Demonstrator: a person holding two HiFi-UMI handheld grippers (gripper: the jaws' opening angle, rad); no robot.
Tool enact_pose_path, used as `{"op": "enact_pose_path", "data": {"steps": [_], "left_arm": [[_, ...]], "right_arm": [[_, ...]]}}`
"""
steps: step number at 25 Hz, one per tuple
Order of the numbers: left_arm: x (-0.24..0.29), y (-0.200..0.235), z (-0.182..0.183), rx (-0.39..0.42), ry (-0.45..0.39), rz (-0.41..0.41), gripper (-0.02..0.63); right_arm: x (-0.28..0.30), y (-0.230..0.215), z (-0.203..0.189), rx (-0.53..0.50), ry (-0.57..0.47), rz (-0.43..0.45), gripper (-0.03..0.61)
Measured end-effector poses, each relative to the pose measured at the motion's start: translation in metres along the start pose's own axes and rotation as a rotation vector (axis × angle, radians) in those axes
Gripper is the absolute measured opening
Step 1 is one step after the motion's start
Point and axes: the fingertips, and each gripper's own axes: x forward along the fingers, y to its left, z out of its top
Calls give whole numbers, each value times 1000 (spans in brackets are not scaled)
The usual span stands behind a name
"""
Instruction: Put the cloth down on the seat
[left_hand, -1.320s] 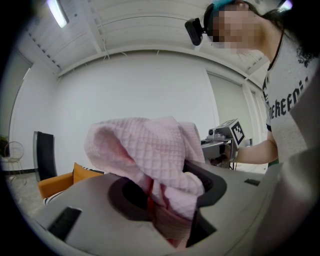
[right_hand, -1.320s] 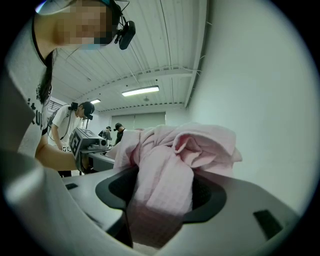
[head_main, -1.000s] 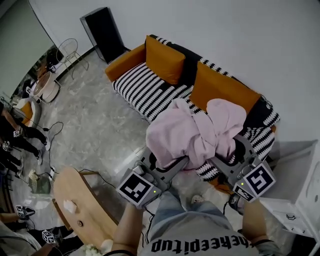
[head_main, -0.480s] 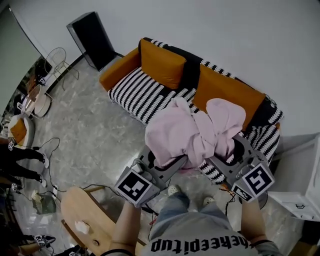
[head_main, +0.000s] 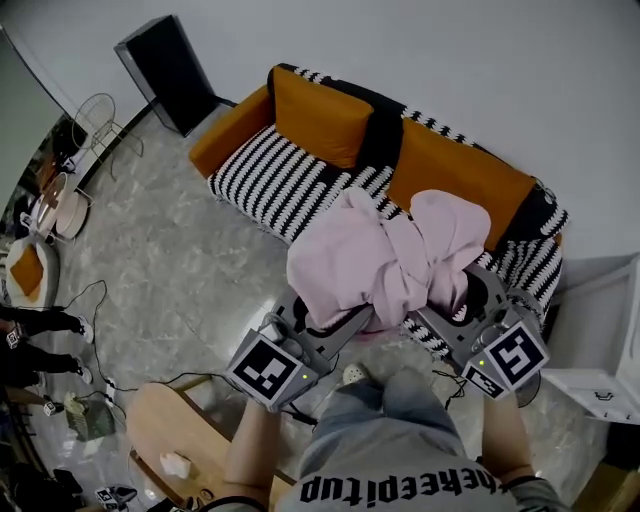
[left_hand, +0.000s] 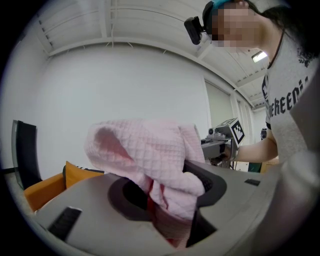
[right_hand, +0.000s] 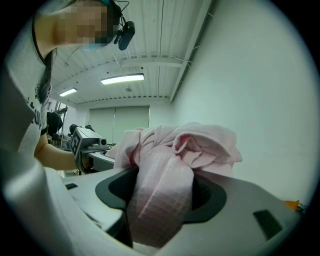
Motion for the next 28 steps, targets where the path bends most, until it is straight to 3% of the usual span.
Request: {"op": "enact_pose_path", "data": {"steps": [12,20,28], "left_arm": [[-12,59,-7,-5,-11,33,227],[17,110,6,2,6,51,227],[81,167,19,3,20,35,227]], "right_arm": [[62,-1,2,-22,12,36,274],[106,-44,11,-11,0,51,273],[144,-120,15,0,-4,33,272]]}}
